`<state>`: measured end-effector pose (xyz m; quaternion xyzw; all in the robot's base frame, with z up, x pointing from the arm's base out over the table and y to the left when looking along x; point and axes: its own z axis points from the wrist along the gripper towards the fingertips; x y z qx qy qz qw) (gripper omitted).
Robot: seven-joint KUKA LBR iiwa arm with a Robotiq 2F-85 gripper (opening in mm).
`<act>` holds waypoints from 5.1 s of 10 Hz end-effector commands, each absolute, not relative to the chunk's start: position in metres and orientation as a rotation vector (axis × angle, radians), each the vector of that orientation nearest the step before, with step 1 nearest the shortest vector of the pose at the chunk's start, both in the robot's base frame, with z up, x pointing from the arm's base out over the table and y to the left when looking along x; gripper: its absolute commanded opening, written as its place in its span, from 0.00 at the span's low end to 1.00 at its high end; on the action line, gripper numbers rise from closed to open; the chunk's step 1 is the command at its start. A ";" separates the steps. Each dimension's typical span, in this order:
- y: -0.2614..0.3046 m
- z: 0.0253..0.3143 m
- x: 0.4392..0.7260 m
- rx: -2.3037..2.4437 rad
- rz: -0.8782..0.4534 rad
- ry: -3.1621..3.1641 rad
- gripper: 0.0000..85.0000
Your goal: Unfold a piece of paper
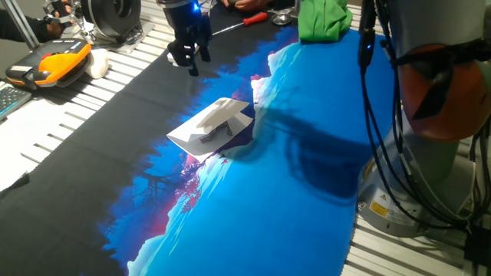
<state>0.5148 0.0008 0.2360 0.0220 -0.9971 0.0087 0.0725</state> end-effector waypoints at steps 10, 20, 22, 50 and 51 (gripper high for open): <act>0.001 0.236 0.515 0.133 0.026 -2.986 0.00; 0.001 0.236 0.515 -0.005 0.065 -3.031 0.00; 0.001 0.236 0.515 -0.080 -0.081 -3.071 0.00; 0.027 0.136 0.458 -0.016 0.004 -3.104 0.00; 0.027 0.128 0.456 -0.009 0.005 -3.121 0.00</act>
